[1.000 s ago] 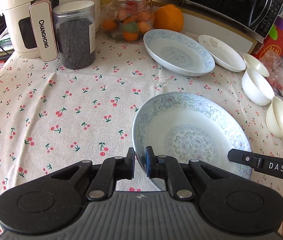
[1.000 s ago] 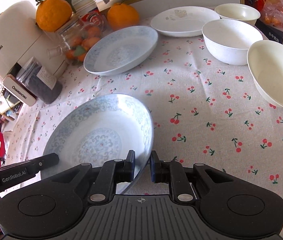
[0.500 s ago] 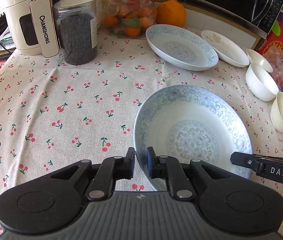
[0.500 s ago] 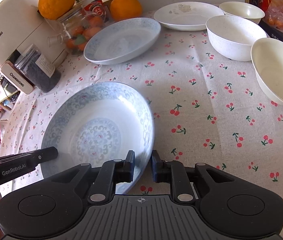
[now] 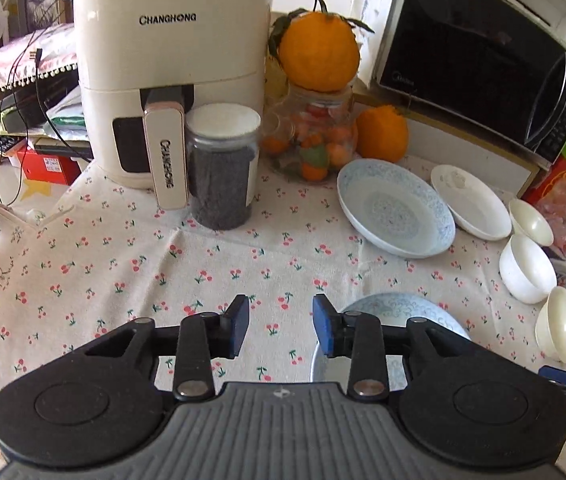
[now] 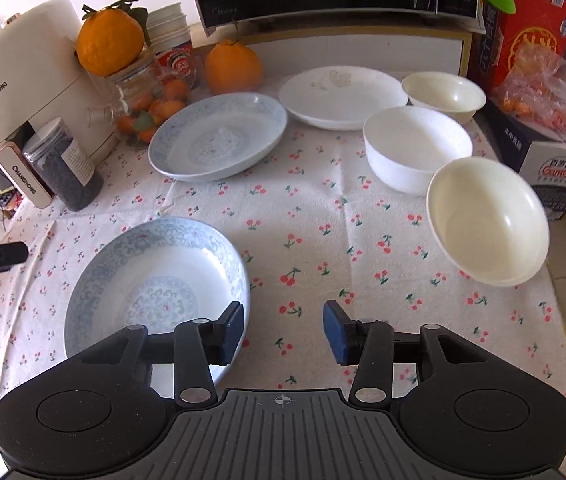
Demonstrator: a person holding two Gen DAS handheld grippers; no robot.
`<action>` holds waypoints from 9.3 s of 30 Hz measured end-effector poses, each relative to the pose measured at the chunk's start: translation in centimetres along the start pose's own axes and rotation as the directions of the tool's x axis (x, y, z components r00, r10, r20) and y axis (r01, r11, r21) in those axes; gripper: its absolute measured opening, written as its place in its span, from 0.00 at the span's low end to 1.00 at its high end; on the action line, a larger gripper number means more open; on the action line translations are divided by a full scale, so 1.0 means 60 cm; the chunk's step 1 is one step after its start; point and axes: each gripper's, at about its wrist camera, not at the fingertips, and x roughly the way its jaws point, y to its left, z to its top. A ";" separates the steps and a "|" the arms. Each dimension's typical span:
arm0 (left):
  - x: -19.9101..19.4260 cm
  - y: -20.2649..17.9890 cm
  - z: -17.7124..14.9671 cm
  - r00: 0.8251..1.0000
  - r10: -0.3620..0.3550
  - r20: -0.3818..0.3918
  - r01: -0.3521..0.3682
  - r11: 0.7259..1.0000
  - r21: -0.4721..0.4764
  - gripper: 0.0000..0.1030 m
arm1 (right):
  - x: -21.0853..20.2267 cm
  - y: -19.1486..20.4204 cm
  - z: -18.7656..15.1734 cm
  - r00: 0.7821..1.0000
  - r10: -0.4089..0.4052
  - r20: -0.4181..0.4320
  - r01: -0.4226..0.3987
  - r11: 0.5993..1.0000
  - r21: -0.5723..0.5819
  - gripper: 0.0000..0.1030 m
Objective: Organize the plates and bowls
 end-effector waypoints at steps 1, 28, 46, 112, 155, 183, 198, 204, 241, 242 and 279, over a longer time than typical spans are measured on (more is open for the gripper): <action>-0.004 0.003 0.007 1.000 0.008 0.021 -0.008 1.000 -0.005 0.40 | -0.007 0.000 0.003 0.999 -0.025 0.027 0.026 0.999 -0.026 0.60; -0.019 -0.030 0.057 0.979 0.144 0.145 -0.162 0.980 0.119 0.97 | -0.063 -0.079 0.049 0.963 -0.212 0.164 0.212 0.977 0.018 1.00; 0.016 -0.098 0.059 0.986 0.127 0.106 -0.145 0.971 0.189 0.92 | -0.066 -0.163 0.061 0.934 -0.337 0.121 0.308 0.929 0.208 1.00; 0.318 -0.085 0.142 0.978 -0.094 -0.188 0.075 0.991 -0.109 0.23 | 0.292 -0.033 0.210 0.976 0.219 -0.019 -0.189 0.880 0.436 0.22; 0.214 -0.096 0.148 0.975 -0.194 -0.111 0.189 0.980 -0.055 0.08 | 0.198 -0.035 0.201 0.968 0.247 0.045 -0.247 0.898 0.365 0.12; 0.056 -0.065 0.025 0.976 -0.205 -0.078 0.204 0.979 -0.016 0.08 | 0.025 -0.003 0.052 0.972 0.232 0.044 -0.236 0.940 0.248 0.14; 0.030 -0.035 -0.065 0.972 -0.156 -0.174 0.155 0.988 -0.024 0.09 | 0.012 0.027 -0.045 0.980 0.193 -0.052 -0.180 0.964 0.194 0.14; 0.033 -0.040 -0.074 0.972 -0.125 -0.198 0.126 0.992 -0.009 0.10 | 0.016 0.033 -0.055 0.981 0.181 -0.076 -0.164 0.969 0.186 0.14; 0.068 -0.058 -0.084 0.967 -0.022 -0.255 0.048 0.994 0.097 0.14 | 0.037 0.086 -0.057 0.992 0.029 -0.122 -0.033 0.999 -0.029 0.24; 0.070 -0.058 -0.083 0.967 -0.018 -0.255 0.045 0.994 0.099 0.14 | 0.038 0.086 -0.056 0.992 0.028 -0.121 -0.032 0.999 -0.031 0.24; 0.053 -0.032 -0.014 0.992 0.038 -0.117 -0.034 0.999 0.035 0.37 | 0.015 0.026 -0.009 0.999 -0.036 0.002 0.035 0.998 0.048 0.50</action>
